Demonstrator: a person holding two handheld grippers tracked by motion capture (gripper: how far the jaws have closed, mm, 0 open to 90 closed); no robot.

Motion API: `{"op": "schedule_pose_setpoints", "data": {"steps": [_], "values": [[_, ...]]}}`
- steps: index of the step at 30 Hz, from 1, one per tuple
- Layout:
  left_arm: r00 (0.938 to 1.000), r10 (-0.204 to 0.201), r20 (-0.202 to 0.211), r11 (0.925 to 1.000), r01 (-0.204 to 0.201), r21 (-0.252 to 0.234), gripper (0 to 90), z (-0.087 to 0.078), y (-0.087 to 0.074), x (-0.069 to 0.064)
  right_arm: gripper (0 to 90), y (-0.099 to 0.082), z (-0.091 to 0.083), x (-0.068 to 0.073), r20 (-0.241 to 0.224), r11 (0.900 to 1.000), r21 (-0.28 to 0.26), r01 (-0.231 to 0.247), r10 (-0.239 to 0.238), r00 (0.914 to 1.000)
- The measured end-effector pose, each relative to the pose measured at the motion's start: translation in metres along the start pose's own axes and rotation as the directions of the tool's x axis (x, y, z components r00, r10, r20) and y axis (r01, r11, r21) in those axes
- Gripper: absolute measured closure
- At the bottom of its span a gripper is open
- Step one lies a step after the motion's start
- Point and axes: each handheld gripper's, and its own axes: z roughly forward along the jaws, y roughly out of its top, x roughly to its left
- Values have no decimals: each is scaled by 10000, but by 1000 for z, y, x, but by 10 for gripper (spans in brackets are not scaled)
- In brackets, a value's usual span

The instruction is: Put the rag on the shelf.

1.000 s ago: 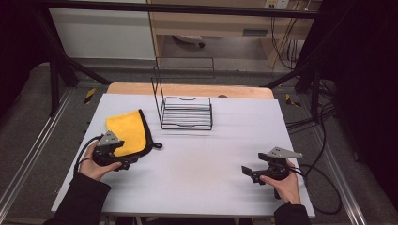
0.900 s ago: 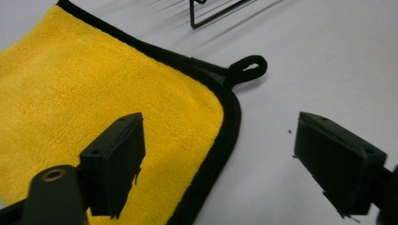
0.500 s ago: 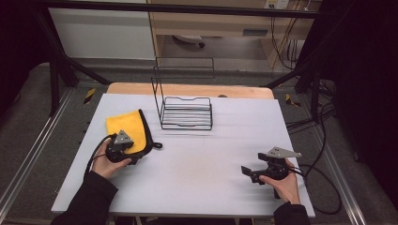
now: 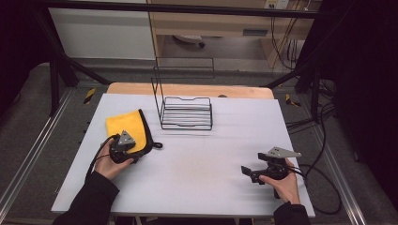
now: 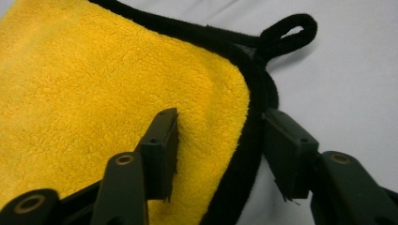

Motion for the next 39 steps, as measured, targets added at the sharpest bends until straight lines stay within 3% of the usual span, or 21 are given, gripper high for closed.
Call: {"op": "schedule_pose_setpoints", "data": {"steps": [7,10,13,21,23,34,39], "values": [[9989,244,-408,9996,-237,169,669,0,3,2,34,0,0,0,-29,10000,19,-15,15,10000],[9998,-109,-190,9999,110,15,736,-1,2,7,38,0,0,0,-63,10000,39,-50,51,10000],[9987,-504,110,9987,505,-105,763,-4,2,12,41,0,0,0,-91,10000,55,-22,23,10000],[9983,-541,222,9982,546,-248,786,-15,7,10,46,0,0,0,-114,10000,11,-30,30,9999],[9973,-592,426,9979,603,-243,788,-19,7,8,46,0,0,0,-110,10000,12,-42,43,9999],[9879,-606,1431,9973,657,-317,789,-31,8,-20,45,0,1,1,-131,10000,59,-19,19,9999],[9837,-683,1661,9968,742,-295,789,-35,5,-34,44,-1,1,1,-147,10000,60,-32,33,9999]]}}
